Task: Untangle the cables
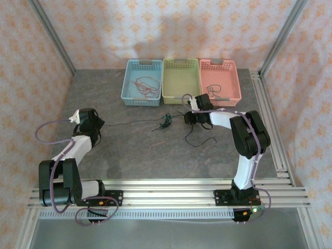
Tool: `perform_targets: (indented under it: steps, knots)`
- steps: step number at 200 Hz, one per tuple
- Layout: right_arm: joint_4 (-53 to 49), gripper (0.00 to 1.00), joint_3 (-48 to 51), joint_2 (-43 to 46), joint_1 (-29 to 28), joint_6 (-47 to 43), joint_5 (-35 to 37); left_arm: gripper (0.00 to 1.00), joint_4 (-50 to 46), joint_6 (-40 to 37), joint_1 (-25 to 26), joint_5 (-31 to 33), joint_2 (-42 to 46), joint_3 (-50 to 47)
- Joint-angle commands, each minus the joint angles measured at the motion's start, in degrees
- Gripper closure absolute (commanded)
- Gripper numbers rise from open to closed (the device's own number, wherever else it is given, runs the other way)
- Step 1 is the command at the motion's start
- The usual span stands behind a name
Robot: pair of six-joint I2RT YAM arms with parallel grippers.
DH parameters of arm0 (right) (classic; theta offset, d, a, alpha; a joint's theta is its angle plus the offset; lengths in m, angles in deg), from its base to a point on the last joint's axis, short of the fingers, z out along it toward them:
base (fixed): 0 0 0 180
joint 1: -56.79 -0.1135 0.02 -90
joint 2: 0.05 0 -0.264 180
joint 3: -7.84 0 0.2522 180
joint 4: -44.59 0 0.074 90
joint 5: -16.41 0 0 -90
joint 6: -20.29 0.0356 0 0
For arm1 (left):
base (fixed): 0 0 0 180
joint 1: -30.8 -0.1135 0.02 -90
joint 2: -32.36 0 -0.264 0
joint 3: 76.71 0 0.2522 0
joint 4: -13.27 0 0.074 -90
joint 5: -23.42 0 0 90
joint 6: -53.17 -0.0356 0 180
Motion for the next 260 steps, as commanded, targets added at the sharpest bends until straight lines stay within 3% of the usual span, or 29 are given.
perform_targets:
  steps: [1, 38, 64, 97, 115, 149, 169, 183, 216, 239, 260]
  knots:
    - [-2.14, 0.7, -1.64, -0.98, -1.42, -1.41, 2.61, 1.0, 0.75, -0.68, 0.58, -0.3, -0.39, 1.49]
    - [-2.37, 0.81, -1.76, -1.42, -3.31, -2.27, 6.25, 1.0, 0.72, -0.68, 0.6, -0.39, -0.65, 1.57]
    - [-2.44, 1.0, -1.74, -1.26, -4.53, -3.16, 8.64, 1.0, 0.4, -0.51, 0.57, -0.52, -1.24, 2.0]
    - [10.24, 1.0, 8.02, 8.65, -3.77, -0.32, 17.44, 1.0, 0.01, -0.24, 0.58, 0.06, -1.34, 2.06]
    - [17.42, 1.0, 13.36, 12.36, -2.13, 1.5, 17.18, 1.0, -0.14, -0.29, 0.58, -0.12, -1.41, 2.13]
    - [16.13, 1.0, 12.09, 10.15, -1.81, 2.05, 14.83, 1.0, 2.52, -0.66, 0.73, -3.53, 1.11, 0.8]
    - [17.52, 1.0, 12.95, 10.02, -1.84, 2.24, 14.96, 0.52, 6.41, -1.17, 1.86, -3.73, 5.43, -2.14]
    - [18.76, 1.0, 13.88, 10.46, -1.82, 2.11, 15.31, 0.38, 2.81, -1.97, 2.55, -4.53, 6.32, -0.25]
    - [19.07, 1.0, 14.07, 11.04, -1.87, 2.64, 14.89, 0.32, -8.04, -4.83, 6.11, -5.62, 9.55, 6.11]
    - [19.83, 1.0, 14.55, 11.62, -1.89, 3.7, 14.0, 0.32, -19.35, -10.54, 13.2, -1.03, 10.0, 14.63]
    - [19.46, 1.0, 14.47, 11.74, -1.83, 3.78, 14.52, 0.32, -22.93, -15.26, 19.82, -2.18, 5.99, 21.18]
